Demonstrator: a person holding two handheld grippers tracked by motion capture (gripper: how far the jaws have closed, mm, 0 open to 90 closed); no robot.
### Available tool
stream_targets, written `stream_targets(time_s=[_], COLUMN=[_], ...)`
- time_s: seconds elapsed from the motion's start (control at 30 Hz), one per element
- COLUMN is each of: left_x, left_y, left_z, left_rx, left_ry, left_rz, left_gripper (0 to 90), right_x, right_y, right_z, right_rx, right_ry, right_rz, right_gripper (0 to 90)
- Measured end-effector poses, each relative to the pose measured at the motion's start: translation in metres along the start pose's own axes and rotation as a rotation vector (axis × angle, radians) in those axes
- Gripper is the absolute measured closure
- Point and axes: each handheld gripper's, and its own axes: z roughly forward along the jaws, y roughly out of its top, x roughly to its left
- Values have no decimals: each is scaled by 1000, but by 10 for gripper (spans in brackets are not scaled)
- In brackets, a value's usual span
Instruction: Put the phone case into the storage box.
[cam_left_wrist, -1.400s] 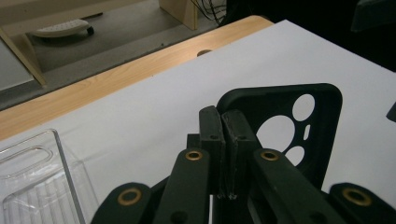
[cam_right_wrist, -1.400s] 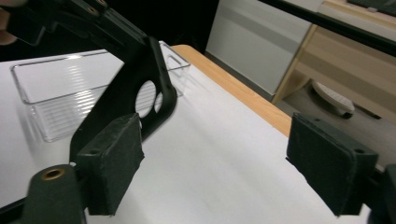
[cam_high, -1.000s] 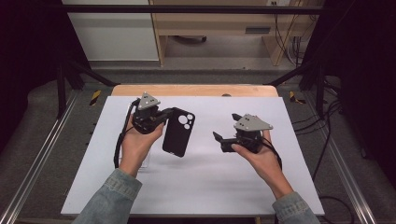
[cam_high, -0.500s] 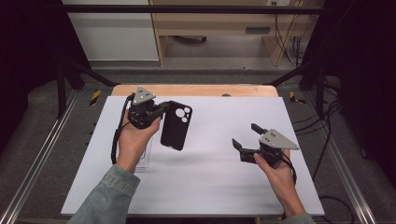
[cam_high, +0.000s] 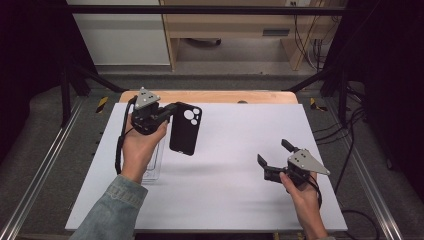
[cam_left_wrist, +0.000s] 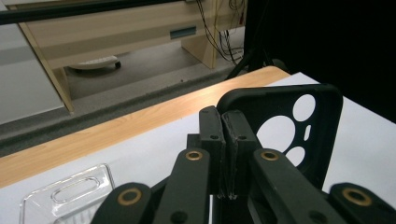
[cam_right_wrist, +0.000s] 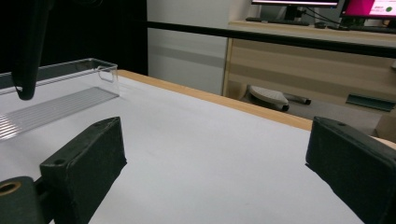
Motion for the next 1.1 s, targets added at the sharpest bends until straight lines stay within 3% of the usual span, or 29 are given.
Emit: stream_targets(time_s=[0.27, 0.67, 0.93, 1.1], left_x=[7, 14, 20, 25], left_y=[3, 9, 14, 16], left_z=[-7, -14, -17, -21], left_rx=[-25, -42, -58, -77], left_ry=[12, 24, 35, 47], left_rz=[-20, -25, -42, -61], left_gripper=[872, 872, 872, 872], right_x=[-5, -6, -10, -13], right_y=[-7, -10, -15, -20], right_z=[-6, -16, -25, -32], right_rx=[-15, -24, -49, -49], right_ry=[-30, -3, -13, -20], right_rz=[-14, -44, -61, -39], right_gripper=[55, 73, 76, 73])
